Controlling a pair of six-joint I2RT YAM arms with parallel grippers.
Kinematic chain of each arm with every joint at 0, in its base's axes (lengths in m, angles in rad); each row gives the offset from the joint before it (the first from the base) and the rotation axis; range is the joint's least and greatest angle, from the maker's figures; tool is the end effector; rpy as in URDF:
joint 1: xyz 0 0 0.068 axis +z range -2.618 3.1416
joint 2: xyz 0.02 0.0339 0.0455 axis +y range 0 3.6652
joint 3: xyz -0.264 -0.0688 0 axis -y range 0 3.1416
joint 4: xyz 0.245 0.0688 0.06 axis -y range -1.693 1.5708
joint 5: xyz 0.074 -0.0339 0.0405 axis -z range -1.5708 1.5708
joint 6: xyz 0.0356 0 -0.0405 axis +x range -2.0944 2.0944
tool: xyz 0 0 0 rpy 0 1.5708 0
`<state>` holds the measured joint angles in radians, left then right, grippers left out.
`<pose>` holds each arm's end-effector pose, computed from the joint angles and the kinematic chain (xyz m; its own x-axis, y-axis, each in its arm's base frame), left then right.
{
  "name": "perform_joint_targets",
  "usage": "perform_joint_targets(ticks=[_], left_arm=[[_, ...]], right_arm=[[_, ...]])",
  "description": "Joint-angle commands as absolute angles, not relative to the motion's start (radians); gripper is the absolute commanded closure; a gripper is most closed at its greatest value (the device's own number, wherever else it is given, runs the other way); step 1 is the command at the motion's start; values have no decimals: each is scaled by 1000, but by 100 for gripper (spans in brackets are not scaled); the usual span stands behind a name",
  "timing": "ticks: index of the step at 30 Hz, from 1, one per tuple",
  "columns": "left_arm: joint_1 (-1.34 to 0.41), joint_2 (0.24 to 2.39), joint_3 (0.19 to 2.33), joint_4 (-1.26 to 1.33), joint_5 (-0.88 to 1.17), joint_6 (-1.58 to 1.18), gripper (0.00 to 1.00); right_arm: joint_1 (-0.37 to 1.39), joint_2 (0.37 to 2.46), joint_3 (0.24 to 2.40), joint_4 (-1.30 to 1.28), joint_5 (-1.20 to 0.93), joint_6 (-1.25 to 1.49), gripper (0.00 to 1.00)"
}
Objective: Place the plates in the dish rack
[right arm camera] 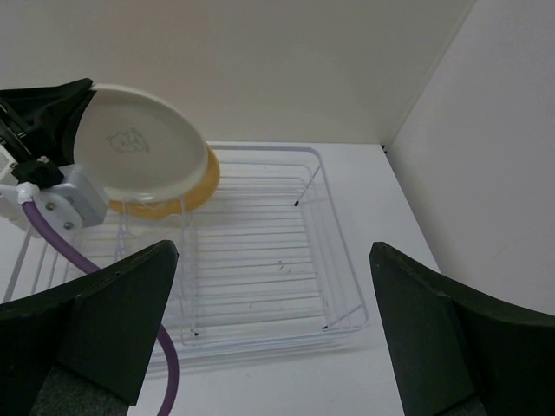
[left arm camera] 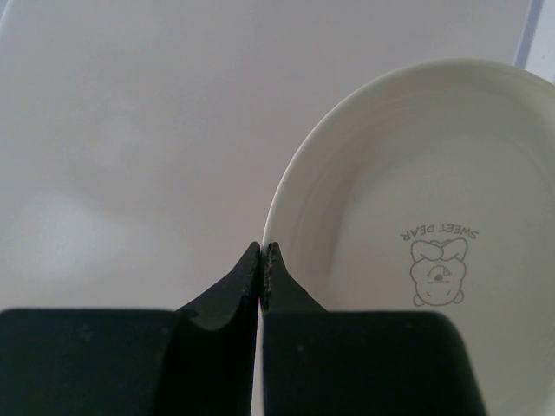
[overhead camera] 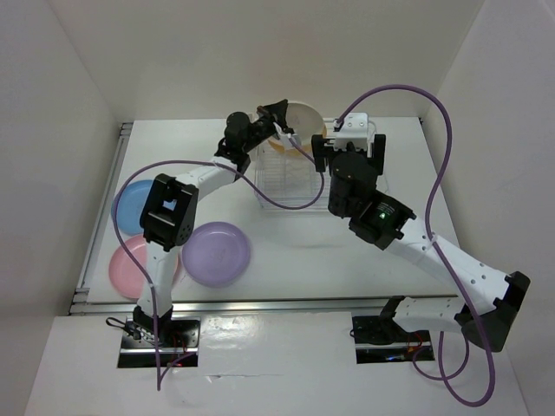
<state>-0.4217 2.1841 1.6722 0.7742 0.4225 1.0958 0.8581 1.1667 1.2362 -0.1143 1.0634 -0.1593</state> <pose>0.4664 -0.2252 0.2893 0.7615 0.5474 -0.3471 0.1256 0.4008 0.9075 0.1855 0.1670 0.4290 -0.0612 -0.1886 -0.9801 0.1961 0.9606 -0.1971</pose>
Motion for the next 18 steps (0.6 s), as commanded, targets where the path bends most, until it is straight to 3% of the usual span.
perform_joint_targets(ticks=[1,18], left_arm=[[-445,2241,1696,805,352,1065,100],[-463,2232,1677,790,339,1083,100]], right_arm=[[854,1167,1259,-61,1062,-169,0],[854,1178,1241,-14,1052,-199,0]])
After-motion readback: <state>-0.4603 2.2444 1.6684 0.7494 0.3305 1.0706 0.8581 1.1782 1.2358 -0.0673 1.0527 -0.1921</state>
